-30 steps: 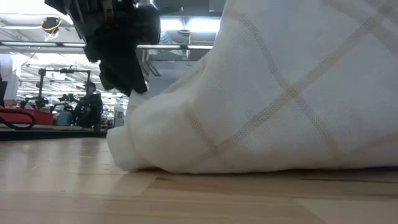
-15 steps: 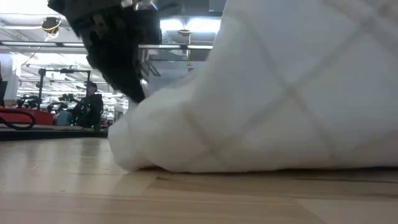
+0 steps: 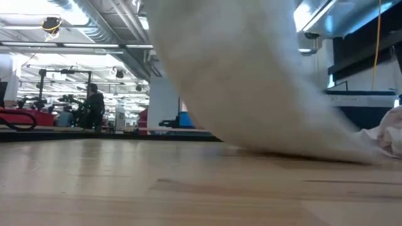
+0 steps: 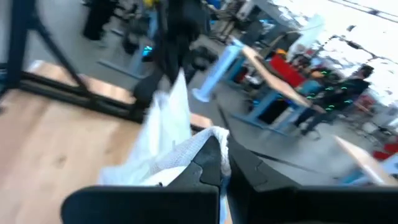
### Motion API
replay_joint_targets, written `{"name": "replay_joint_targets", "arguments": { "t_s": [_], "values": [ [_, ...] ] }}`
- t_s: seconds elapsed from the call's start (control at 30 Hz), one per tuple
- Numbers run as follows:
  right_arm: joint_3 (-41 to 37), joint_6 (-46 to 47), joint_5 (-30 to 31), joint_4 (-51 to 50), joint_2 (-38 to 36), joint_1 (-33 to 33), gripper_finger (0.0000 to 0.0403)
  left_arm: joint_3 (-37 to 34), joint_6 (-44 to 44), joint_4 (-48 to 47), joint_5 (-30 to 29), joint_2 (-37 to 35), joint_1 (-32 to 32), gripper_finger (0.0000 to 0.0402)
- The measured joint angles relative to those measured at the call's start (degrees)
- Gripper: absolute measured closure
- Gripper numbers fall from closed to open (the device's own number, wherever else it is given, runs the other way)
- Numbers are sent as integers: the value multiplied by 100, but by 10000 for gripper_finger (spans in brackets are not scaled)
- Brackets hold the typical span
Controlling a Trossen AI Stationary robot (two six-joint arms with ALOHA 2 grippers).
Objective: Fold towel
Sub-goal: Fold the white patterned towel
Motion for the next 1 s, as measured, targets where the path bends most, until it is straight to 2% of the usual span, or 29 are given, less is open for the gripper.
{"name": "replay_joint_targets", "arguments": {
  "t_s": [0.1, 0.27, 0.37, 0.47, 0.57, 0.63, 0.73, 0.87, 0.93, 1.0],
  "values": [
    [255, -325, -303, 2, -27, -350, 393, 491, 496, 132, -353, -365, -77, 399],
    [471, -448, -1381, -298, -48, -919, 393, 1096, 1110, 365, -853, -631, -161, 400],
    [598, -289, -1518, -782, -58, -1190, 393, 1292, 1317, 357, -1439, -694, -169, 400],
    [655, 30, -1512, -1391, -66, -1435, 393, 1367, 1509, 343, -2283, -697, -169, 400],
    [658, 433, -1371, -2036, -84, -1647, 397, 1380, 1701, 337, -3263, -695, -169, 399],
    [658, 691, -1174, -2405, -104, -1793, 398, 1382, 1761, 340, -3634, -696, -169, 400],
    [658, 1046, -758, -2770, -138, -1959, 397, 1384, 1846, 376, -3891, -677, -169, 400],
    [656, 1227, 83, -2855, -179, -2055, 399, 1384, 1944, 368, -4223, -654, -166, 399],
    [657, 1228, 559, -2822, -204, -2048, 399, 1384, 1956, 366, -4241, -651, -166, 399],
    [658, 1227, 772, -2800, -219, -2042, 398, 1384, 1993, 368, -4247, -638, -166, 399]
  ]
}}
